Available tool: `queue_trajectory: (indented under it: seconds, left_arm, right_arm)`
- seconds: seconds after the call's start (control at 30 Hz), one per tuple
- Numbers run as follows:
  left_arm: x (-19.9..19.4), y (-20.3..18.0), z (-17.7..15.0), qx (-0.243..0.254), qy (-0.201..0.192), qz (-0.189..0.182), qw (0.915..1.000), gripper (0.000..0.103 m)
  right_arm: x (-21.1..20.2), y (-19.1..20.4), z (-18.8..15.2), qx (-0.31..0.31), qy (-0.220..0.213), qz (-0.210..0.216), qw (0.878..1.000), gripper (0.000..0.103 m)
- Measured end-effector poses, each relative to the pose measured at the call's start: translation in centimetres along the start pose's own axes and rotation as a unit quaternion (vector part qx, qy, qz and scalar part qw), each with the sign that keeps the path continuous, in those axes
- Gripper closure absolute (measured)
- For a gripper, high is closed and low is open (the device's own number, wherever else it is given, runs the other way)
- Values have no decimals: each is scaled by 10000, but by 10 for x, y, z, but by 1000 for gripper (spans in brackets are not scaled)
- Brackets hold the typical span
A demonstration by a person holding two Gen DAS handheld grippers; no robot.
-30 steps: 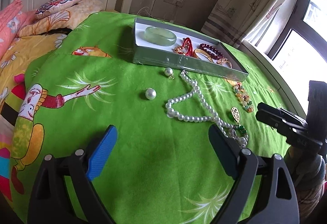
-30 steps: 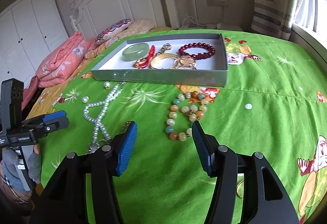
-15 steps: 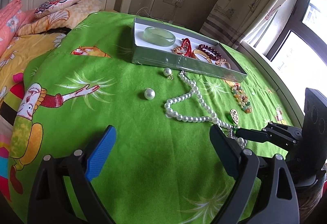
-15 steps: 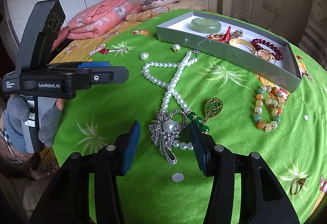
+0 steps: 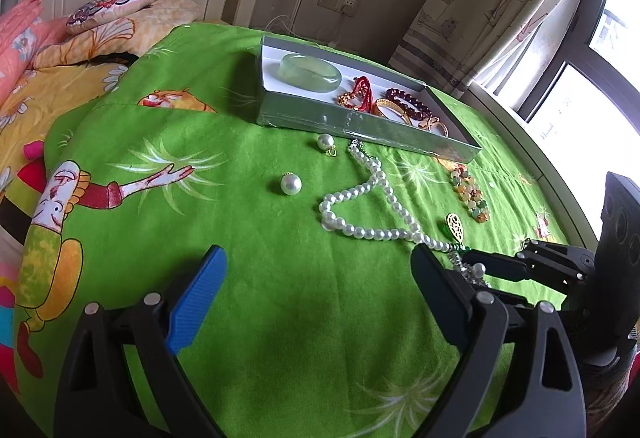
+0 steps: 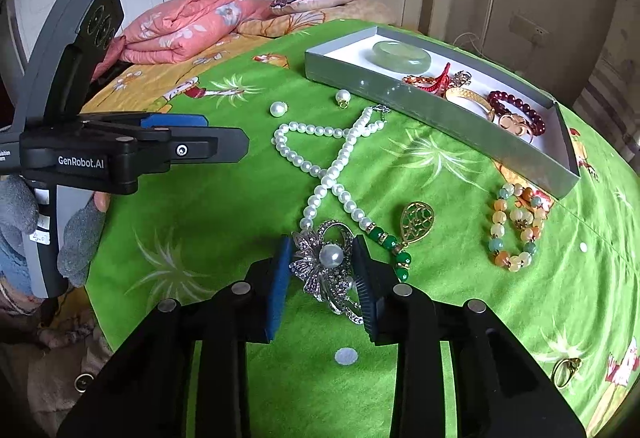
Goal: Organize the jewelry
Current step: 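Close the right gripper on the silver flower brooch with the pearl, then grasp the pearl necklace with the left gripper while the right holds the brooch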
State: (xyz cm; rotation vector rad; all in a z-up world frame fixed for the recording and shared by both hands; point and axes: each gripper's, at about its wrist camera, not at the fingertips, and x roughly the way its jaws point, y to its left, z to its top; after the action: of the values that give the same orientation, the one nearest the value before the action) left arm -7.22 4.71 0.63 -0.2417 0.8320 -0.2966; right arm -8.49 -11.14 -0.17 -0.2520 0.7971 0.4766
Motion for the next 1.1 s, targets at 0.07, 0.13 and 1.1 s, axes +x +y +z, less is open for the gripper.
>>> queue_trajectory:
  seconds: [0.07, 0.13, 1.1]
  left_arm:
    - [0, 0, 0, -3, 6, 0, 10000, 11]
    - [1, -1, 0, 1, 11, 8, 10000, 11]
    - [66, -73, 51, 728, 482, 89, 9961, 35]
  right_arm:
    - [-8, -4, -1, 100, -177, 71, 9998, 73]
    - [-16, -7, 0, 149, -339, 24, 9993, 73]
    - [-43, -99, -37, 1589, -716, -746, 9819, 73]
